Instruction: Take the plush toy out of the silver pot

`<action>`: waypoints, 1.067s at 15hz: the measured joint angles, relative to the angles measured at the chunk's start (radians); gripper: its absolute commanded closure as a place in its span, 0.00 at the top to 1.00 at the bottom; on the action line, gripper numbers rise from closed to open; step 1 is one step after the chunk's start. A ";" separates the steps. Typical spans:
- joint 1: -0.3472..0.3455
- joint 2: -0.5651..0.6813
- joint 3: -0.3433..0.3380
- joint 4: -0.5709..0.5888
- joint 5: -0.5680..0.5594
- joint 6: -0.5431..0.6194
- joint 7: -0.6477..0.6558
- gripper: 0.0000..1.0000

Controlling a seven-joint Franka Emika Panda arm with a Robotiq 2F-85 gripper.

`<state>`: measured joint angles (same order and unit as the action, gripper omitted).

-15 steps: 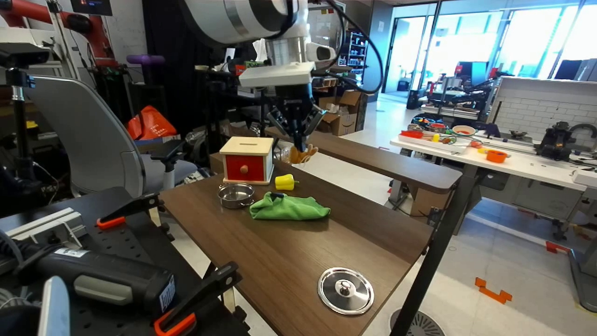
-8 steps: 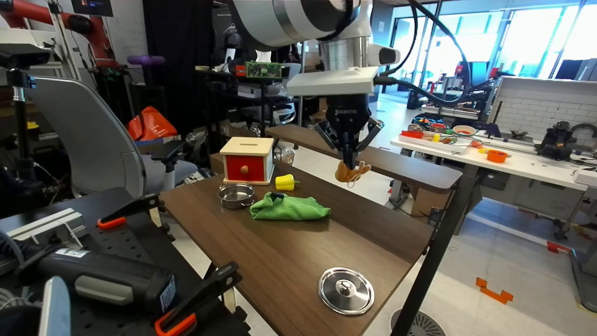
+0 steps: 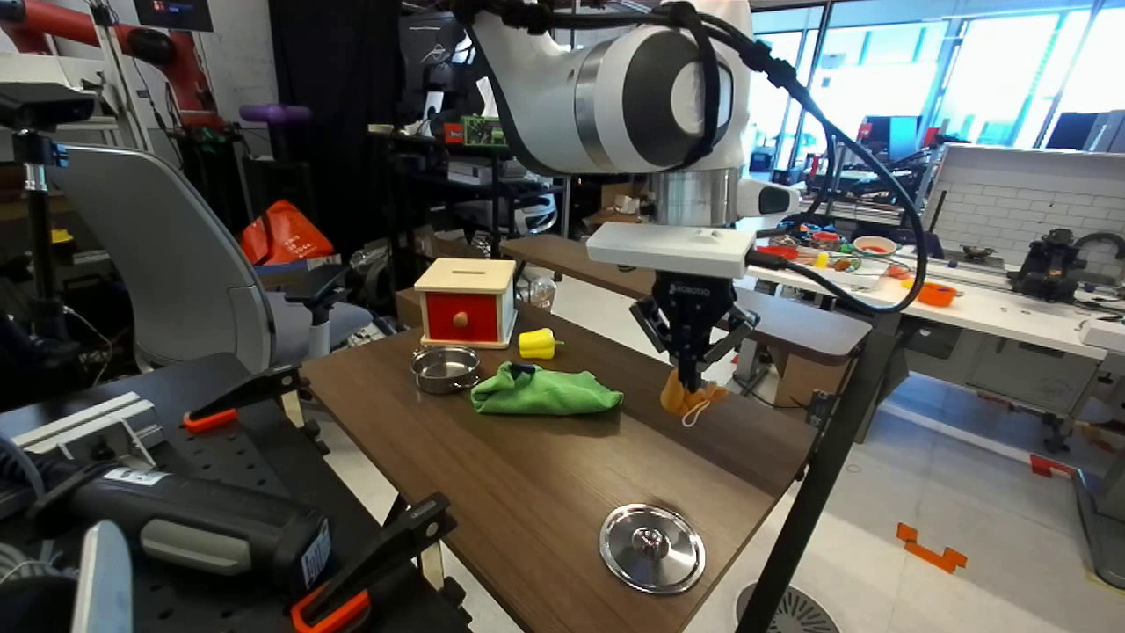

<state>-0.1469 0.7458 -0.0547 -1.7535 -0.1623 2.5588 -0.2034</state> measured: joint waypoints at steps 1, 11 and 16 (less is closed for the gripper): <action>0.000 0.029 0.000 0.024 0.000 -0.011 0.002 0.02; 0.004 0.208 -0.003 0.217 -0.001 -0.113 0.017 0.41; 0.004 0.199 -0.003 0.239 0.010 -0.135 0.017 0.79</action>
<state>-0.1429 0.9450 -0.0576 -1.5149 -0.1522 2.4242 -0.1863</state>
